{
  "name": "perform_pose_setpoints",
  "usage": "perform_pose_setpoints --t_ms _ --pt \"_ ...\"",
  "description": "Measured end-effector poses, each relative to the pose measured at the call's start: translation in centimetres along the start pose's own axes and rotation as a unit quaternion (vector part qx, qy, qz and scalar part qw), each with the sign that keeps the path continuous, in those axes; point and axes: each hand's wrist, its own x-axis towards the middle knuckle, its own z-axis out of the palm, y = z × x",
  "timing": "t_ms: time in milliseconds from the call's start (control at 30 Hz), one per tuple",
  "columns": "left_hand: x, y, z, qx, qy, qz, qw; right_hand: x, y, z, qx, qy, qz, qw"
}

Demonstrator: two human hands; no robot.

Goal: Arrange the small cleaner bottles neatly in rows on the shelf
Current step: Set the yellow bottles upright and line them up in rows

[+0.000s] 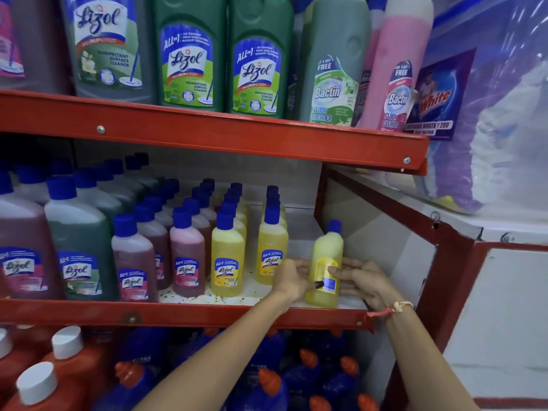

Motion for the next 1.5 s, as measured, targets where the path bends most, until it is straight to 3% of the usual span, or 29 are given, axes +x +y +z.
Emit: perform_pose_setpoints --t_ms 133,433,633,900,1033,1233,1500 --pt "-2.0 -0.2 -2.4 0.035 0.060 0.067 0.995 -1.2 -0.1 2.6 0.016 -0.021 -0.082 0.996" --pt "-4.4 -2.9 -6.5 -0.015 0.131 0.057 0.990 -1.5 1.5 8.0 -0.070 -0.022 -0.173 0.982" --pt "-5.4 -3.8 -7.8 -0.003 0.129 0.049 0.990 -2.6 2.6 10.1 -0.050 0.052 -0.178 0.981" --pt "-5.6 -4.0 -8.0 -0.066 0.127 0.013 0.990 -3.8 2.6 13.4 -0.210 0.162 -0.208 0.941" --pt "-5.3 -3.9 -7.6 -0.084 0.105 0.007 0.991 -3.3 2.1 12.4 -0.159 0.088 -0.192 0.964" --pt "-5.1 -3.8 -7.5 -0.093 0.075 0.008 0.993 -1.4 1.8 10.0 -0.187 -0.027 -0.208 0.960" --pt "-6.1 -3.1 -8.0 -0.072 0.074 0.021 0.994 -1.4 2.2 9.6 -0.165 -0.008 -0.224 0.961"
